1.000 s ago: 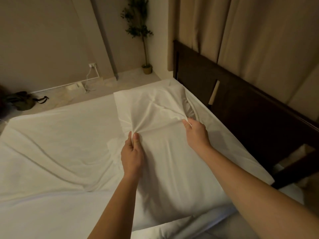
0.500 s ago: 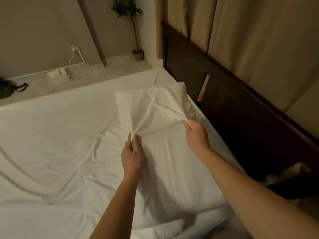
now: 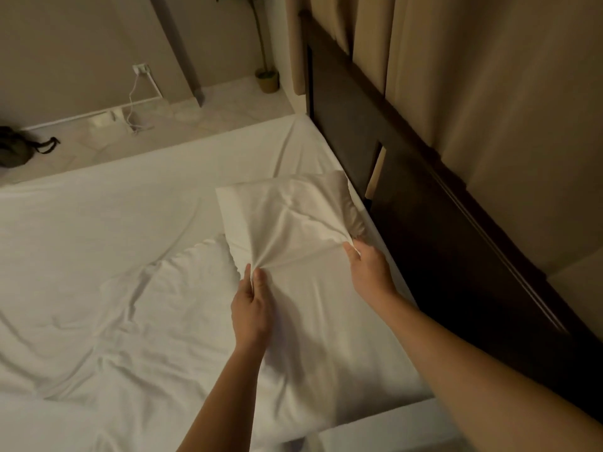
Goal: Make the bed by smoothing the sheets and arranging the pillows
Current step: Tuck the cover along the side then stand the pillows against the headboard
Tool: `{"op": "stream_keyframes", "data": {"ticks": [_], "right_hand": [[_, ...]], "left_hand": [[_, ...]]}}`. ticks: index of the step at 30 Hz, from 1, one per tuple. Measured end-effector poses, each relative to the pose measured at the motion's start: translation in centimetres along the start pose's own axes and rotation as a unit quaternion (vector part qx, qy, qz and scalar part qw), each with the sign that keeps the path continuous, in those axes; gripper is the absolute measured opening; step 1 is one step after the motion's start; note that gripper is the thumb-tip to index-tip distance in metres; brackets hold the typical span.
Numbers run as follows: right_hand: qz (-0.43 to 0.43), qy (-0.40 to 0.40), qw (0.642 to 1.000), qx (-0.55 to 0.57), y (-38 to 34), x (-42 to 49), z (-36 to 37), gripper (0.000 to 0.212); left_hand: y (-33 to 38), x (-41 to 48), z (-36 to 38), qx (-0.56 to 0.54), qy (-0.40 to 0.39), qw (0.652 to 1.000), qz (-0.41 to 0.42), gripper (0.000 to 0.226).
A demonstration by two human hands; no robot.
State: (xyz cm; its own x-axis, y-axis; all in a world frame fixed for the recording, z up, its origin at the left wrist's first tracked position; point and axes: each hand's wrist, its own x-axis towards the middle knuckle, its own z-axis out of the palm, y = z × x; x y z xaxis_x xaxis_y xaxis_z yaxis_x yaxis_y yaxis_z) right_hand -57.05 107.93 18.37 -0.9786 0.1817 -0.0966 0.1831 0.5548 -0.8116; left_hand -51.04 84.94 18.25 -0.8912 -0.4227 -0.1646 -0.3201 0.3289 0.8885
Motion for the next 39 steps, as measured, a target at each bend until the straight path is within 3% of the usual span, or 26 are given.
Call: {"op": "stream_keyframes", "data": {"ticks": [7,19,24,28,32,35,39], "right_hand": [[-0.02,-0.017,0.999,-0.037,4.2,8.4,-2.2,0.031],[-0.027,-0.012,1.0,0.009,9.1,18.7,-1.1,0.025],[0.033,-0.08,0.994,-0.064,11.7,23.3,-0.9,0.031],[0.077,-0.181,0.963,-0.186,12.9,23.6,0.1,0.04],[0.033,-0.189,0.952,-0.237,11.8,22.1,2.3,0.041],[-0.028,-0.232,0.941,-0.245,9.6,20.7,4.7,0.039],[-0.165,-0.31,0.887,-0.298,6.5,18.9,9.5,0.04]], "left_hand": [[1.5,2.7,8.0,0.002,0.003,0.999,-0.033,0.07],[0.3,11.6,15.9,-0.01,-0.041,0.999,-0.03,0.063],[-1.0,15.8,17.9,0.126,-0.159,0.979,-0.024,0.053],[-4.2,16.7,17.0,0.235,-0.215,0.946,-0.064,0.055],[-7.5,15.6,14.5,0.234,-0.159,0.952,-0.119,0.052],[-10.4,15.1,11.9,0.3,-0.126,0.934,-0.144,0.052],[-13.5,14.8,8.5,0.354,-0.102,0.91,-0.19,0.066]]}}
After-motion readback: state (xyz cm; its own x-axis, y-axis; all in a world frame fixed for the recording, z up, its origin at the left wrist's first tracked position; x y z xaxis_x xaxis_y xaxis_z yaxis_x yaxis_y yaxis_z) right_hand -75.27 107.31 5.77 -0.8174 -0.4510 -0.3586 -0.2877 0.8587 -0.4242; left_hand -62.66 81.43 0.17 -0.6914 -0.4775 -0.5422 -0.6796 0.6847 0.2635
